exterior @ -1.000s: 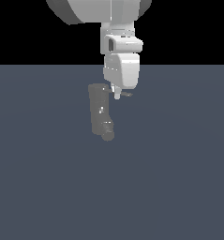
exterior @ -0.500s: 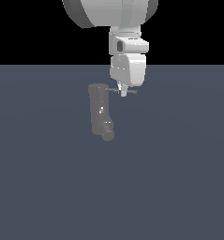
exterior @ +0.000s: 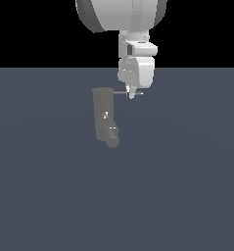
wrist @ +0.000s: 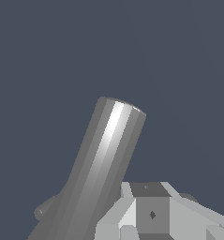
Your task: Turn on the faucet by rotating a designated handle.
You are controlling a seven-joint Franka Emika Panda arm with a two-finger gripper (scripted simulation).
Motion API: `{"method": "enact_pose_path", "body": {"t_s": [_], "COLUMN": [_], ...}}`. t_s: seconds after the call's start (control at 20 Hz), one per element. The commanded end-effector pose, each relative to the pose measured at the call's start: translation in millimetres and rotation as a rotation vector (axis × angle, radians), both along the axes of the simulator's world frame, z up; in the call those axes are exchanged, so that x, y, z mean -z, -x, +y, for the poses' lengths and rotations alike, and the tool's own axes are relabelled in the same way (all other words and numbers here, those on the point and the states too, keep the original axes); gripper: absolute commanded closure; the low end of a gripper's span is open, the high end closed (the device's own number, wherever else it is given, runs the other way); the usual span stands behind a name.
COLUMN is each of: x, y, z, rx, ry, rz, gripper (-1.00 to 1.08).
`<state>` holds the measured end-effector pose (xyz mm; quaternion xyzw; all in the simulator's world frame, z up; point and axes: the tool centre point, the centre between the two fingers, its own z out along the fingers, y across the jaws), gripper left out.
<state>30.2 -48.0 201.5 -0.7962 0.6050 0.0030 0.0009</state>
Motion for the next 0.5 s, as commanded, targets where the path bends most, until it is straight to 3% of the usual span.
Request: {"method": "enact_pose_path", "body": {"t_s": [0.0,0.45], "x": [-0.1,-0.3], "y": [-7.5,-28.7], "z": [-19.7,-36.5], "rx": [0.024,0.032], "ry": [0.005,0.005], "rz": [-0.003,-0.004], "gripper": [1.08,1.08]}}
